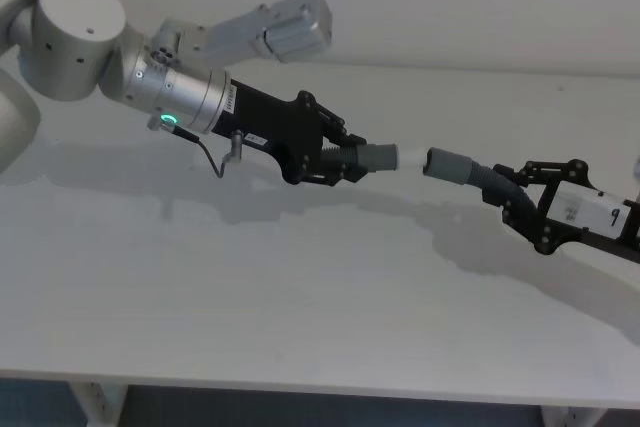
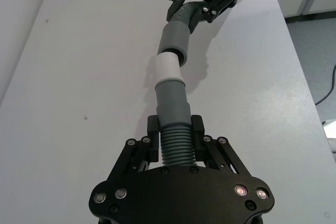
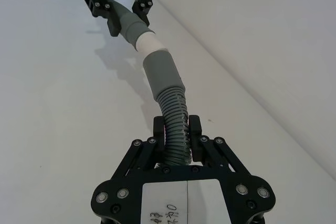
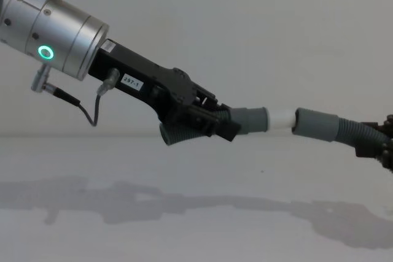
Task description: Use both hands to pick up one end of the pipe from the table, align the ends, and insert them.
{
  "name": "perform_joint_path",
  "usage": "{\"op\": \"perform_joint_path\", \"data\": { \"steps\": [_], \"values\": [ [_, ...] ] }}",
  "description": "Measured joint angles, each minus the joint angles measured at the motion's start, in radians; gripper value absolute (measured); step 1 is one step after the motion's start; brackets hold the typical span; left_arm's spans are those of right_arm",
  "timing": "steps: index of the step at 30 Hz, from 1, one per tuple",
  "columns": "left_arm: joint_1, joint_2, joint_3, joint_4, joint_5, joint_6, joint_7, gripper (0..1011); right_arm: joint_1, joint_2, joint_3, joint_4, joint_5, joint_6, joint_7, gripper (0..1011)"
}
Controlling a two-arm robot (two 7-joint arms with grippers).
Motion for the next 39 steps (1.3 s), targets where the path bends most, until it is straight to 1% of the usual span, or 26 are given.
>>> {"op": "perform_joint_path", "data": {
  "steps": [26, 39],
  "values": [
    [-0.016, -0.009, 0.031, 0.014, -0.016, -0.003, -0.007, 347, 0.018, 0.002, -0.027, 0.011, 0.009, -0.01, -0.003, 262],
    [-0.021, -0.011, 0.038, 0.018, -0.017, -0.003, -0.008, 347, 0.021, 0.002, -0.03, 0.013, 0.01, -0.011, -0.004, 262]
  ]
}}
